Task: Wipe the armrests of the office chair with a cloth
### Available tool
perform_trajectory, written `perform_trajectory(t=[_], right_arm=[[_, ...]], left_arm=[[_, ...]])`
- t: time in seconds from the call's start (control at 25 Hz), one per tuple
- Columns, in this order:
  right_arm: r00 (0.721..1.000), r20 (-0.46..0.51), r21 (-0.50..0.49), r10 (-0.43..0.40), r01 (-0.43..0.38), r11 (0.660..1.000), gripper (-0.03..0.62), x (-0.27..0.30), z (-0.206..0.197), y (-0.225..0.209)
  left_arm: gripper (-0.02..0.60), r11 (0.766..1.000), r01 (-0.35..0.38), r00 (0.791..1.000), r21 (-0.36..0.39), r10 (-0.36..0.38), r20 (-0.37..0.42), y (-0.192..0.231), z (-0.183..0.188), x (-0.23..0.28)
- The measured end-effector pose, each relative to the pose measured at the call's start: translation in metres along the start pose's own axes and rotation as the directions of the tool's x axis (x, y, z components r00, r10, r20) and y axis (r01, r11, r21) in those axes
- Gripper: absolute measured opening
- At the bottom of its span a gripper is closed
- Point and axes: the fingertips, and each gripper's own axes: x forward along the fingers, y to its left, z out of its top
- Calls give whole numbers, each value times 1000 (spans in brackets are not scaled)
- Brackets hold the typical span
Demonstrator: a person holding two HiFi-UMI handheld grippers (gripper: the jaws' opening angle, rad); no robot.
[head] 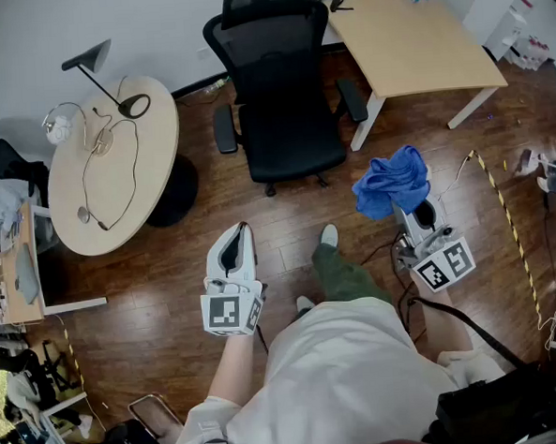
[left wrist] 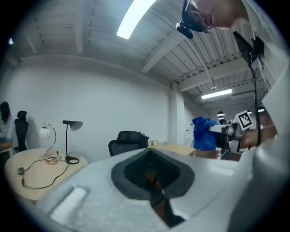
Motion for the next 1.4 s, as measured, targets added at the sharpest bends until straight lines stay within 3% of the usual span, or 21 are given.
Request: perform_trajectory(t=[0.16, 0.28, 0.44, 0.56, 0.68, 0.8, 0.88, 1.0, 1.16, 1.24, 1.4], right_arm=[[1000, -2, 9, 19, -19, 1000, 75, 67, -13, -41], [999, -16, 39, 45, -44, 998, 75, 132, -23, -81], [984, -55, 52, 170, -168, 984, 75, 234, -47, -104], [948, -151, 58, 279, -273, 960, 75, 315, -91, -100], [882, -288, 126, 373, -352, 928, 75, 374, -159, -83], [791, -428, 174, 437, -402, 899, 75, 430, -237, -66], [730, -503, 176, 463, -438, 882, 75, 477, -289, -54], [658, -612, 159, 439, -442, 883, 75, 536, -373, -42], [545, -770, 72, 331, -442, 894, 75, 598, -475, -26], [489, -825, 35, 282, -454, 890, 75, 604, -501, -24], [435, -846, 88, 308, -456, 886, 74, 581, -505, -3]], left_arm=[[-9, 1000, -6, 1000, 7, 6, 23, 37, -7, 70], [-8, 1000, -17, 999, 3, 17, 30, 59, 10, 130], [-8, 997, -78, 995, 26, 76, 64, 102, 32, 187], [-8, 992, -128, 991, 12, 127, 36, 145, 19, 216], [-8, 987, -161, 986, -25, 160, -42, 176, -15, 221], [-8, 979, -186, 980, -80, 179, -87, 195, -44, 225], [-8, 984, -159, 982, -80, 149, -117, 208, -67, 232], [-8, 987, -117, 978, -108, 96, -187, 238, -104, 232], [-8, 974, -192, 961, -122, 161, -224, 288, -128, 205], [-8, 975, -186, 958, -123, 152, -241, 298, -136, 203], [-8, 980, -159, 963, -120, 128, -235, 312, -140, 215]])
